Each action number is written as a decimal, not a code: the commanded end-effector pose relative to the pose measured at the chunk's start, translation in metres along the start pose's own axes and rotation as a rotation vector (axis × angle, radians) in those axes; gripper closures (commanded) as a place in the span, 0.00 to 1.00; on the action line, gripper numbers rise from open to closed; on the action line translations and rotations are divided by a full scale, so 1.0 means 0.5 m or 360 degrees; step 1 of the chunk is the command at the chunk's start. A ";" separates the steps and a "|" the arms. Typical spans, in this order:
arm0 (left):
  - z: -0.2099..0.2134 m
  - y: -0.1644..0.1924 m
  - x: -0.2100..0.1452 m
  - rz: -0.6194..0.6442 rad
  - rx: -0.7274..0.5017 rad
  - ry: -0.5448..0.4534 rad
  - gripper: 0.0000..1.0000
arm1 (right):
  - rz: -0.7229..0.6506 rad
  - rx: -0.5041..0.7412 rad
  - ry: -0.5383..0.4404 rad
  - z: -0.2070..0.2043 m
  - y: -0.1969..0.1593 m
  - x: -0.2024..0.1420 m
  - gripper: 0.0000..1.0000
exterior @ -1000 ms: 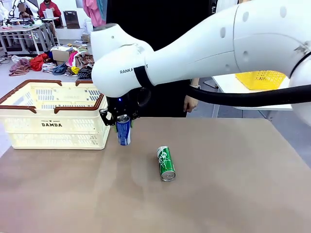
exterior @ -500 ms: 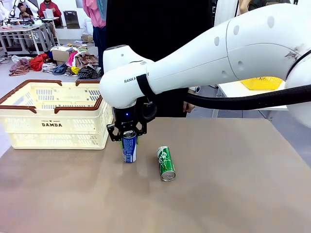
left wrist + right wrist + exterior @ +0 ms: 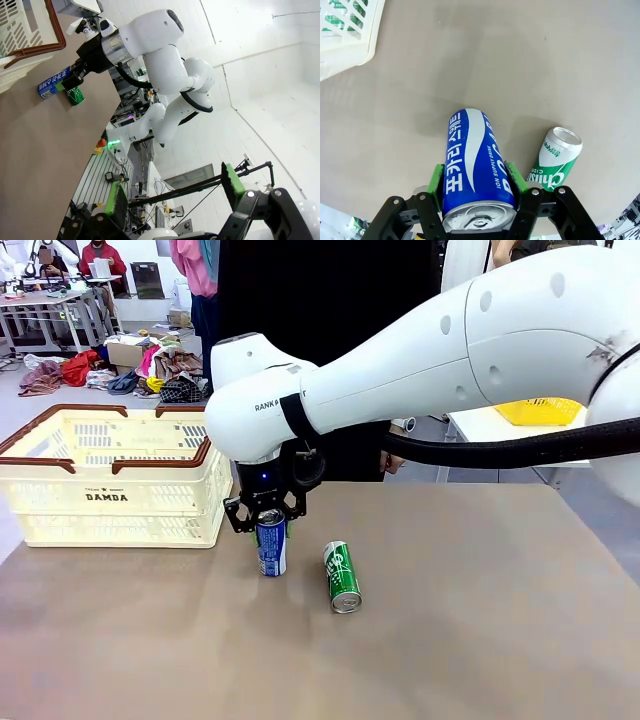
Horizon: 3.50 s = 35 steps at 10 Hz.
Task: Place the drinks into the Shopping basket.
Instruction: Pick up one drink and place it into the Shopping basket.
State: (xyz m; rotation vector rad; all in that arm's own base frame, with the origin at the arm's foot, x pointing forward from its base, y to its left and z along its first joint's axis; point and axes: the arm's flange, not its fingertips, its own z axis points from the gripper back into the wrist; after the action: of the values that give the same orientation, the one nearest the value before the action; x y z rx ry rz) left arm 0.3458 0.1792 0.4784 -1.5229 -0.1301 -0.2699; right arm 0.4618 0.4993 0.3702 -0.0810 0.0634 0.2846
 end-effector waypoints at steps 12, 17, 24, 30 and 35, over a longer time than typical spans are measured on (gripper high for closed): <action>0.001 -0.006 0.000 0.0009 -0.0014 -0.0018 0.00 | -0.0019 0.1105 -0.0521 0.356 -0.698 -0.421 0.00; 0.001 -0.006 0.000 0.0009 -0.0014 -0.0018 0.00 | -0.0587 0.1688 -0.0604 0.201 -0.946 -0.792 0.00; 0.001 -0.006 0.000 0.0009 -0.0014 -0.0018 0.00 | -0.0591 0.1729 -0.0615 0.207 -0.995 -0.804 0.00; -0.243 -0.154 0.296 0.0207 0.0416 0.0942 0.00 | -0.0591 0.1729 -0.0615 0.207 -0.995 -0.804 0.00; -0.696 -0.165 0.443 0.0479 0.1170 0.1733 0.00 | -0.0591 0.1729 -0.0615 0.207 -0.995 -0.804 0.00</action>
State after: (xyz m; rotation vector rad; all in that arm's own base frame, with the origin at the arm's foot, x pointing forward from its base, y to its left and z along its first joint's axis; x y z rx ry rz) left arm 0.4933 -0.2039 0.5739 -0.7354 0.6885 -0.6124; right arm 0.2221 -0.0791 0.5363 1.0086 -0.1681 -0.1557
